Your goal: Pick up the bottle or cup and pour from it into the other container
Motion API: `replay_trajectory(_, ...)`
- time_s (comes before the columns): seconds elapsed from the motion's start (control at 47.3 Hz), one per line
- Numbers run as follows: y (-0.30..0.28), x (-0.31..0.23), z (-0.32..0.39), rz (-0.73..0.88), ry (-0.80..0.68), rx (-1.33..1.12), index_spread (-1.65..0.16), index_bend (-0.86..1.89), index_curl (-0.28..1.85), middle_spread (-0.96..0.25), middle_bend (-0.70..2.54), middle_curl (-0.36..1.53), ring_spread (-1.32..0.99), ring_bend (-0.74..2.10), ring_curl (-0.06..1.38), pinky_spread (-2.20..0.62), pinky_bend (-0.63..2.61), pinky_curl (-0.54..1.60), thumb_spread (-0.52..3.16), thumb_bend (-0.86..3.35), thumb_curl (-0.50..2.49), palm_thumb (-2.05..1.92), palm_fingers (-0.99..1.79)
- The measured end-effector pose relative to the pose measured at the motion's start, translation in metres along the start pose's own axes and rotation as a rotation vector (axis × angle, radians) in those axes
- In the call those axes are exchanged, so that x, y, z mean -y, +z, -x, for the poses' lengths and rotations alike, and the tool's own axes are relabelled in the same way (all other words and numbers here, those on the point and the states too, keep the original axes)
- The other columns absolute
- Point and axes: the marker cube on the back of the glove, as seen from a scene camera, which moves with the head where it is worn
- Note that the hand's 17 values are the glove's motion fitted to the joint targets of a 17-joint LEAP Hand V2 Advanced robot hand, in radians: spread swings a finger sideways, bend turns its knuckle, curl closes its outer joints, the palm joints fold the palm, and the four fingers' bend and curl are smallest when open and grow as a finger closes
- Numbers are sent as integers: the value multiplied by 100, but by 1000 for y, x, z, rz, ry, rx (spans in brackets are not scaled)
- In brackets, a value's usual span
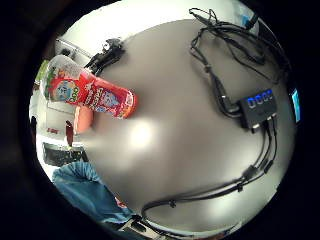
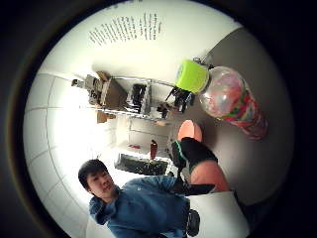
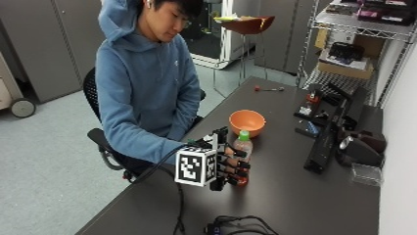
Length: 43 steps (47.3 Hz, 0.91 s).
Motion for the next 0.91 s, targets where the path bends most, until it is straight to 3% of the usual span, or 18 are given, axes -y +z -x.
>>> replay_trajectory(0.655,61,19,-1,55,-34,140,-34,10,13,16,21,34,13,47,30,28,45,36,89,-3,38,61,-4)
replay_trajectory(0.908,66,26,4,-15,-54,248,-31,11,13,17,21,34,15,53,31,28,47,36,87,-3,37,63,3)
